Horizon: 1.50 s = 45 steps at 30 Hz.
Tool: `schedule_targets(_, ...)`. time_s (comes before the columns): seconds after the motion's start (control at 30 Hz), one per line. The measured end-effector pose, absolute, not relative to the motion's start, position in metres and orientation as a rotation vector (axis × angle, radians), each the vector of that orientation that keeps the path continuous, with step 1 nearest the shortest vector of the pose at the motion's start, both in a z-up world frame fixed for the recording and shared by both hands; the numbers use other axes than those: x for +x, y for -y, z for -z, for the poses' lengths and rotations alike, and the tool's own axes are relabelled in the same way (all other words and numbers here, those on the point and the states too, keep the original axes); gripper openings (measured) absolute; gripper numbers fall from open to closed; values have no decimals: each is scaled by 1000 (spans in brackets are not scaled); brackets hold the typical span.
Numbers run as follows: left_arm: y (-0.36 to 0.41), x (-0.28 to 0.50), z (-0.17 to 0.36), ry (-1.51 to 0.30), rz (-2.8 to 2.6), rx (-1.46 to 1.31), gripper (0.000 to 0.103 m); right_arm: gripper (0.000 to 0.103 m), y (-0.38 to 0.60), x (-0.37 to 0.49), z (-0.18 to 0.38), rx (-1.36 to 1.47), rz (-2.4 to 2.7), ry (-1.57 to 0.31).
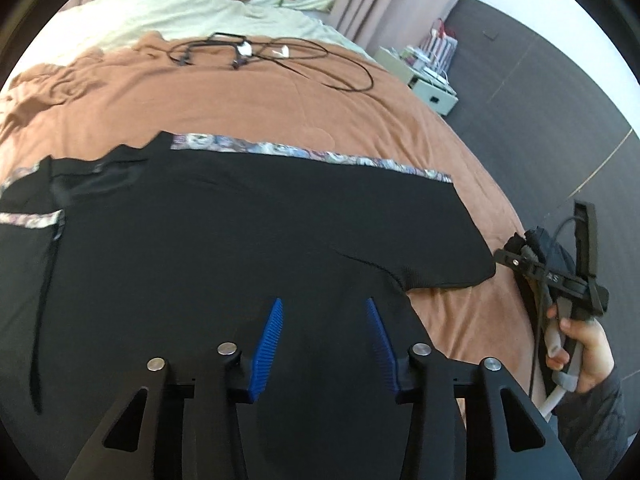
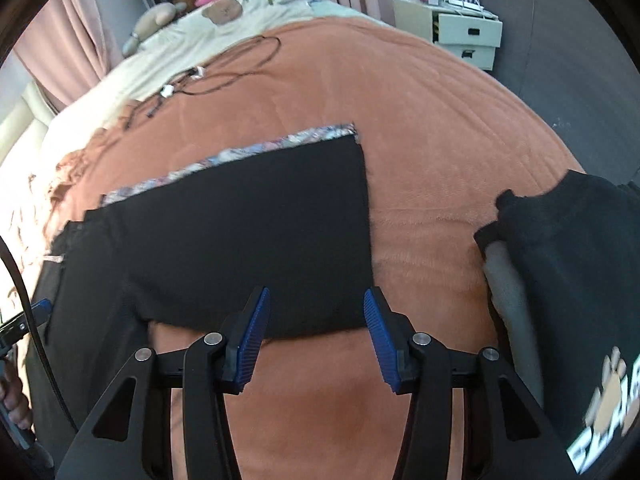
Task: Fold small clothes
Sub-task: 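Move the right tool to the shirt's unfolded side edge and grasp it, then fold the grasped side panel over the shirt body with the right tool, then release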
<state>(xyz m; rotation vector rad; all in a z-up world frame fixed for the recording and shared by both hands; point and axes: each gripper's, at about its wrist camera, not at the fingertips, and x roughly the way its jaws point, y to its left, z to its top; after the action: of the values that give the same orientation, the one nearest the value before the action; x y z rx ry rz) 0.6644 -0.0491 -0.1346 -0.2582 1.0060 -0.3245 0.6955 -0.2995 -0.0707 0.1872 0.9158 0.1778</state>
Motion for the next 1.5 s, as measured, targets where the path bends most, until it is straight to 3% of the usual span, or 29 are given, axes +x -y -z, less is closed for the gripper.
schedule_targets(0.43,76,703,168,-1062,367,-255,30,47,282,751,103,140,-120,-996)
schedule_targets(0.5,81,708,170,-1068,377,-254,29,38,279,756,104,123,-122,-996)
schedule_targets(0.57,85,712,171,-1073,382,-250,29,7,279,760,101,136,-138,-997)
schedule_targets(0.6,88,714,173,-1076,386,-249,29,4,279,761,99,156,-161,-1002)
schedule_targets(1.5,104,724,191,-1109,436,-335,24,2,244,678,-35,127,-312,-723)
